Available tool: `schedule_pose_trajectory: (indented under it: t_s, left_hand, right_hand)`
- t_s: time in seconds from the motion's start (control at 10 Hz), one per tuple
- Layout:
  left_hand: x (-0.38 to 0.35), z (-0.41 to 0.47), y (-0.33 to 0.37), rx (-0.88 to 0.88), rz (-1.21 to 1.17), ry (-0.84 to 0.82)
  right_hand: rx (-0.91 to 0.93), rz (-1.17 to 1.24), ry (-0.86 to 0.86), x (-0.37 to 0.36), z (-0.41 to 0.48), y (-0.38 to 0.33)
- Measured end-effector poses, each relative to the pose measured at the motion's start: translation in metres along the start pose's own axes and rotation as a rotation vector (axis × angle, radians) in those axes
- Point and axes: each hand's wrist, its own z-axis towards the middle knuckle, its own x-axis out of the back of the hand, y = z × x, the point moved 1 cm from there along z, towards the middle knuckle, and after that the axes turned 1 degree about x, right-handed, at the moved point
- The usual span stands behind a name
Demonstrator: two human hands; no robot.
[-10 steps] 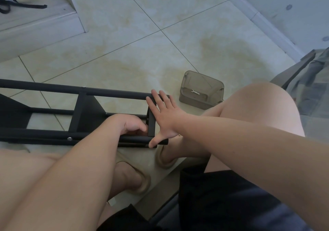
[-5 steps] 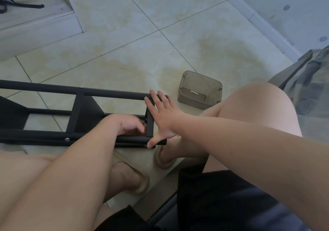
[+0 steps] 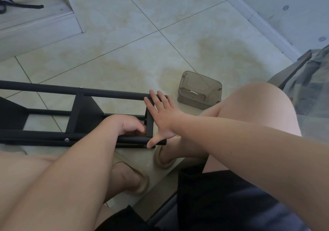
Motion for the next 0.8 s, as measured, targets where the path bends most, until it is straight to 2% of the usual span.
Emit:
schedule_pose_trajectory:
  t_s: [0.5, 0.6, 0.8]
  left_hand:
    - [0.0014, 0.0034, -0.0041, -0.020, -0.110, -0.044]
    - [-0.0001, 0.0038, -0.0032, 0.022, -0.053, 0.034]
    - [0.0013, 0.0027, -0.0008, -0.011, 0.040, 0.045]
  right_hand:
    - [-0.002, 0.004, 0.001, 0.0006, -0.0003, -0.0002]
    - [-0.002, 0.004, 0.005, 0.0002, -0.0004, -0.0005]
    - [-0.004, 0.000, -0.001, 0.0004, -0.0001, -0.0005]
